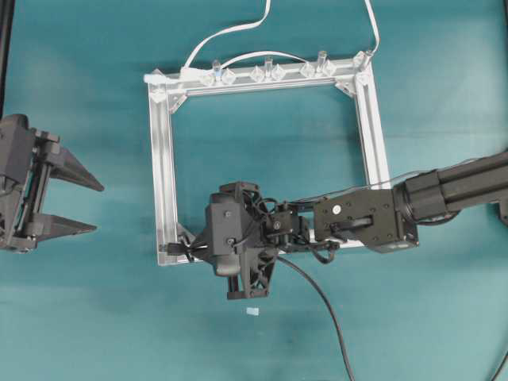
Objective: Insert the wire through the string loop located on the left side.
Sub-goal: 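Push the USB plug up through the zip-tie loop with the right gripper, then move the left gripper to the plug and close it on the plug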
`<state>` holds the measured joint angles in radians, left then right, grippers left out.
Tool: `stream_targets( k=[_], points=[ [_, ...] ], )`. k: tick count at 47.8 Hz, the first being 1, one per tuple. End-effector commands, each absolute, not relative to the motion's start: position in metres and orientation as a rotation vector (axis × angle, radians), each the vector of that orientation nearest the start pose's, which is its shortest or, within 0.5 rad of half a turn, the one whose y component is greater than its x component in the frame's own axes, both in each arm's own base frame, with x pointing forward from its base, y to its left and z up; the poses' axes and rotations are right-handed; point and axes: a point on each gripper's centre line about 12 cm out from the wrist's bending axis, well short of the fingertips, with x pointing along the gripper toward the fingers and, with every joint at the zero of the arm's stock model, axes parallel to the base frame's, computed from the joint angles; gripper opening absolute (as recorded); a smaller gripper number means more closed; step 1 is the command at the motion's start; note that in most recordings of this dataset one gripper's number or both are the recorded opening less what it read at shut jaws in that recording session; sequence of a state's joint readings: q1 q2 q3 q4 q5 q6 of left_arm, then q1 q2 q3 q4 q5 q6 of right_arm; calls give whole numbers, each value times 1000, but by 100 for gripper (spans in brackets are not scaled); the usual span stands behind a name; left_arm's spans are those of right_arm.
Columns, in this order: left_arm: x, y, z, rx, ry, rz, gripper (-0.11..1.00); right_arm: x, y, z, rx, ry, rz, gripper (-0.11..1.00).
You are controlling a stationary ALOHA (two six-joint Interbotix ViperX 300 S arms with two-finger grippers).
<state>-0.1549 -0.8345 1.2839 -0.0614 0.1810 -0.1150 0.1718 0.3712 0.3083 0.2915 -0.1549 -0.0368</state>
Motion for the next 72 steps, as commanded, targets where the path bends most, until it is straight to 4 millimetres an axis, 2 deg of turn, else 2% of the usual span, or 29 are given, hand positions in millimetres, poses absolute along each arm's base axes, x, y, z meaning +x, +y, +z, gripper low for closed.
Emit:
stream_targets(
  k=[1, 35, 41, 49, 62, 72],
  points=[
    [183, -31, 176, -126, 629, -109, 80, 499, 81, 157, 188, 489, 65, 10],
    [189, -35, 185, -128, 613, -127, 80, 499, 81, 157, 188, 489, 65, 10],
    [199, -39, 187, -123, 624, -137, 80, 499, 80, 157, 189, 489, 64, 10],
    [217, -46, 179, -118, 637, -145, 80, 499, 80, 157, 187, 489, 64, 10],
    [251, -56, 160, -110, 660, -148, 80, 499, 81, 157, 149, 486, 81, 10],
    [268, -60, 148, -104, 712, -142, 82, 499, 82, 157, 138, 485, 86, 10]
  ],
)
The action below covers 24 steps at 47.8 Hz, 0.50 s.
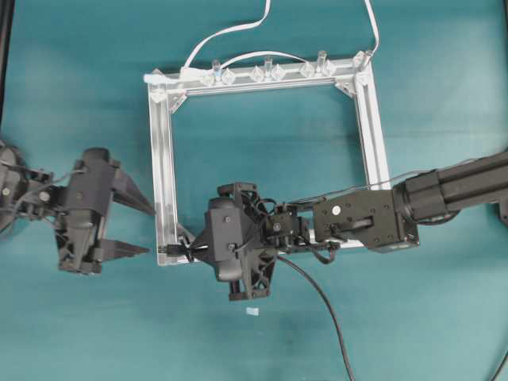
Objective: Insert the wire through the string loop located on the left side.
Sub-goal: 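Move the left gripper to the plug and close it on the plug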
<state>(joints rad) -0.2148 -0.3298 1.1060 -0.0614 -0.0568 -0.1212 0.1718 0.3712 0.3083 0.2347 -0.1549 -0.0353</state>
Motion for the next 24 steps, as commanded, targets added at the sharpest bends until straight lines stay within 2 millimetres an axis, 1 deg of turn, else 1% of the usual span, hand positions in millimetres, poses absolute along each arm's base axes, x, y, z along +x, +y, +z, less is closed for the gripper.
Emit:
stream_targets(
  k=[1, 6, 14, 24],
  points=[
    [270, -61, 147, -104, 715, -142, 82, 499, 82, 157, 137, 485, 88, 10],
    [280, -65, 147, -101, 720, -147, 85, 499, 82, 156, 137, 493, 87, 10],
    [292, -72, 140, -93, 744, -158, 89, 498, 82, 155, 137, 510, 89, 10],
    [301, -81, 131, -141, 776, -150, 90, 498, 83, 155, 136, 510, 90, 10]
  ],
)
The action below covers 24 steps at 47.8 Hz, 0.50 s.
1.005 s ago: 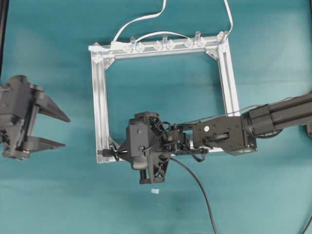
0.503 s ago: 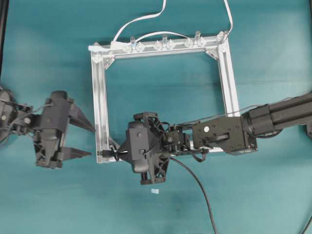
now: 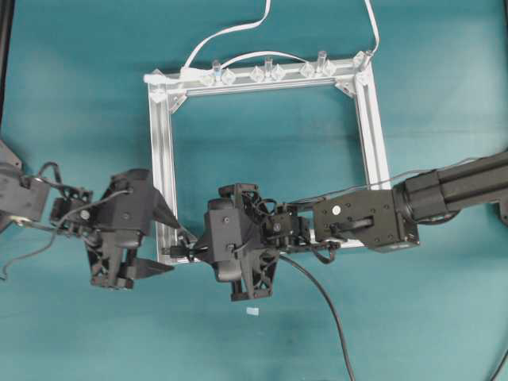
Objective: Insert the wire through the string loop located on the left side.
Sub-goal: 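Move the left gripper to the plug and close it on the plug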
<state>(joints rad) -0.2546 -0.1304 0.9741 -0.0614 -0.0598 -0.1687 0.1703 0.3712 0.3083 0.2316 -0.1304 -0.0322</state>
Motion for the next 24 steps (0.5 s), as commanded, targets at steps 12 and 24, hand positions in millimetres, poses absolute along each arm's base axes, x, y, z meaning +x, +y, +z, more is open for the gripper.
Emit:
stream_targets(
  k=[12, 24],
  points=[
    [301, -82, 130, -158, 782, -145, 90, 498, 83, 155, 136, 510, 90, 10],
    [302, -83, 131, -158, 779, -146, 87, 498, 82, 155, 137, 510, 89, 10]
  ],
)
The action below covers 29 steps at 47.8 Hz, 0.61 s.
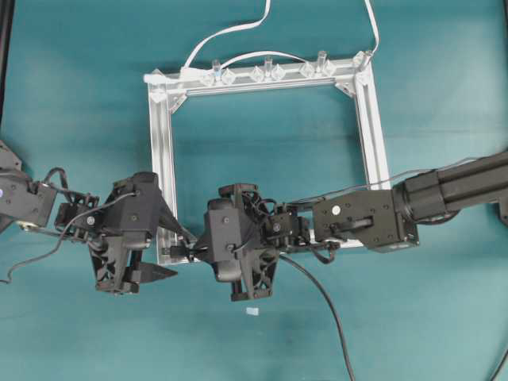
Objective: Insert the wire through the string loop located on the left side.
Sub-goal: 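Move the left gripper to the plug and close it on the plug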
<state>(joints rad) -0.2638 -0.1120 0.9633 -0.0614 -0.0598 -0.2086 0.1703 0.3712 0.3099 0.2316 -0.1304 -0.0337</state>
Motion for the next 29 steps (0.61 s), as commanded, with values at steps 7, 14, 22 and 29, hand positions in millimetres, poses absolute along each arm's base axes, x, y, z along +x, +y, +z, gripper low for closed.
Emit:
stream_targets(
  k=[7, 14, 22, 29],
  points=[
    [304, -83, 133, -159, 773, -147, 81, 498, 83, 155, 136, 510, 90, 10],
    [303, -83, 131, -158, 790, -144, 60, 498, 82, 155, 137, 508, 89, 10],
    [299, -82, 128, -173, 831, -131, 20, 498, 83, 155, 137, 505, 90, 10],
    [299, -82, 127, -178, 833, -128, 21, 497, 82, 154, 136, 508, 89, 10]
  ],
)
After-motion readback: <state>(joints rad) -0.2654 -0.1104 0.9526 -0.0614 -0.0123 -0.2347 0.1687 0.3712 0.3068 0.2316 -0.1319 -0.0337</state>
